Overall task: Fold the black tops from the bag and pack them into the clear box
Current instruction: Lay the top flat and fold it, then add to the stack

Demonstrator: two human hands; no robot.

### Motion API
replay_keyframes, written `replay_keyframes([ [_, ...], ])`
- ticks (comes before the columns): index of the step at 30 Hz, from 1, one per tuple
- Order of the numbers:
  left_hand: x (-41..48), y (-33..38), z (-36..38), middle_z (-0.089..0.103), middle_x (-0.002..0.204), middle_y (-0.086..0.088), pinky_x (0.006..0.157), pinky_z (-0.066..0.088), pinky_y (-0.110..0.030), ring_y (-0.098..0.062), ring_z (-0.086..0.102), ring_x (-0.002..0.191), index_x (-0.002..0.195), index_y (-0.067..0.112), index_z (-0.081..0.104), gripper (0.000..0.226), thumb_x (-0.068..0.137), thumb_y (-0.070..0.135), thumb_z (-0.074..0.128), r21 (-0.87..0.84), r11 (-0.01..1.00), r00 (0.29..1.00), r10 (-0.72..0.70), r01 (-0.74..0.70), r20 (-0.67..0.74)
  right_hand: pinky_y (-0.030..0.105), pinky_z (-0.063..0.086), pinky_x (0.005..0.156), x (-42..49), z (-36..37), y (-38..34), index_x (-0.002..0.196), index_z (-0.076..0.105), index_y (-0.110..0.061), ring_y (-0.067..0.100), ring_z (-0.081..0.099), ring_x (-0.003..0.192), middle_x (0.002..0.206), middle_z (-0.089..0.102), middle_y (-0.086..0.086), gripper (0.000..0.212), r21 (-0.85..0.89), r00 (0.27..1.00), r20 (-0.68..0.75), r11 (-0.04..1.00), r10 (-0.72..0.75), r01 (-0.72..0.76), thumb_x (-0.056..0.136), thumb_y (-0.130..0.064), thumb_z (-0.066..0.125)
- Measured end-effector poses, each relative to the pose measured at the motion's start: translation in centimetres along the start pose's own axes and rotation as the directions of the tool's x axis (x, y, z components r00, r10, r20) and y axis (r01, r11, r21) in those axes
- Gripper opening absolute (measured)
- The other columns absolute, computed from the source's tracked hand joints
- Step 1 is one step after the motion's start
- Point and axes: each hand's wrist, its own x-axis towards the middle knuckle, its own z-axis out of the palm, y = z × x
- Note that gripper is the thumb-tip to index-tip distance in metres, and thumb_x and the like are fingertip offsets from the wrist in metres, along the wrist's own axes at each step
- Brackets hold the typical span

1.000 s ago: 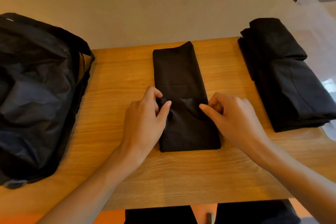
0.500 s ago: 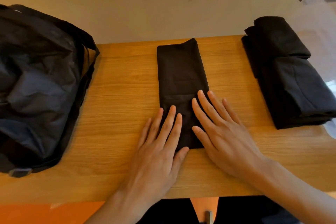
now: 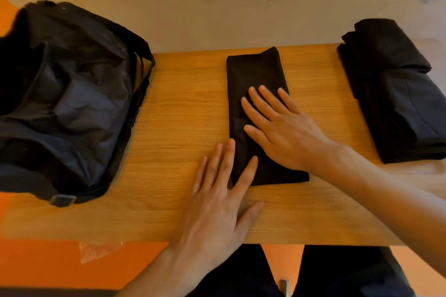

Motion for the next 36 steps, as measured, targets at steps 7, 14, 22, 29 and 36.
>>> replay_keyframes([
  [7, -1.0, 0.1, 0.8, -0.009, 0.172, -0.001, 0.123, 0.007, -0.045, -0.018, -0.009, 0.158, 0.165, 0.024, 0.007, 0.079, 0.103, 0.069, 0.026, 0.060, 0.992, 0.994, 0.110, -0.109, -0.022, 0.045, -0.009, 0.127, 2.1, -0.9, 1.8, 0.162, 0.001, -0.039, 0.013, -0.021, 0.154, 0.170, -0.009, -0.007, 0.056, -0.070, 0.857, 0.114, 0.856, -0.503, 0.512, 0.108, -0.054, 0.004],
  [14, -1.8, 0.2, 1.1, -0.018, 0.171, -0.001, 0.127, 0.006, -0.049, -0.021, -0.012, 0.158, 0.164, 0.034, 0.000, 0.079, 0.100, 0.075, 0.022, 0.017, 0.996, 0.997, 0.083, -0.083, 0.003, 0.045, -0.018, 0.124, 5.3, -1.1, 3.2, 0.159, -0.001, -0.049, 0.014, -0.026, 0.153, 0.169, -0.014, -0.008, 0.052, -0.044, 0.907, 0.132, 0.912, -0.399, 0.407, 0.107, -0.056, 0.004],
  [22, 2.3, -0.7, -1.9, -0.011, 0.172, -0.005, 0.128, 0.003, -0.044, -0.019, -0.014, 0.157, 0.165, 0.021, 0.008, 0.081, 0.102, 0.068, 0.025, -0.044, 0.996, 0.982, 0.067, -0.076, -0.178, 0.039, -0.011, 0.127, -4.3, -1.7, 2.9, 0.163, 0.012, -0.027, 0.013, -0.014, 0.156, 0.171, -0.001, 0.002, 0.063, 0.156, 0.983, -0.140, 0.977, -0.120, 0.142, 0.108, -0.057, 0.016],
  [29, 5.1, -3.1, -1.1, -0.032, 0.165, 0.007, 0.129, -0.002, -0.041, -0.007, -0.026, 0.153, 0.161, 0.025, -0.017, 0.087, 0.093, 0.076, 0.000, 0.089, 0.994, 0.997, 0.061, -0.065, 0.050, 0.038, -0.018, 0.123, -9.7, 1.6, 3.7, 0.160, -0.017, -0.023, 0.006, -0.032, 0.149, 0.168, -0.024, -0.007, 0.072, 0.081, 0.997, 0.078, 0.996, 0.017, -0.024, 0.100, -0.062, -0.012],
  [36, 4.6, -6.1, -3.2, -0.018, 0.169, 0.011, 0.126, -0.006, -0.029, -0.001, -0.018, 0.153, 0.162, 0.026, -0.008, 0.084, 0.095, 0.075, 0.000, -0.175, 0.984, 0.995, -0.044, 0.028, -0.085, 0.026, -0.006, 0.126, -9.0, -0.7, 4.9, 0.162, 0.002, -0.027, -0.002, -0.014, 0.153, 0.170, -0.003, -0.009, 0.066, 0.343, 0.994, -0.053, 0.936, 0.100, -0.076, 0.105, -0.058, 0.010],
])
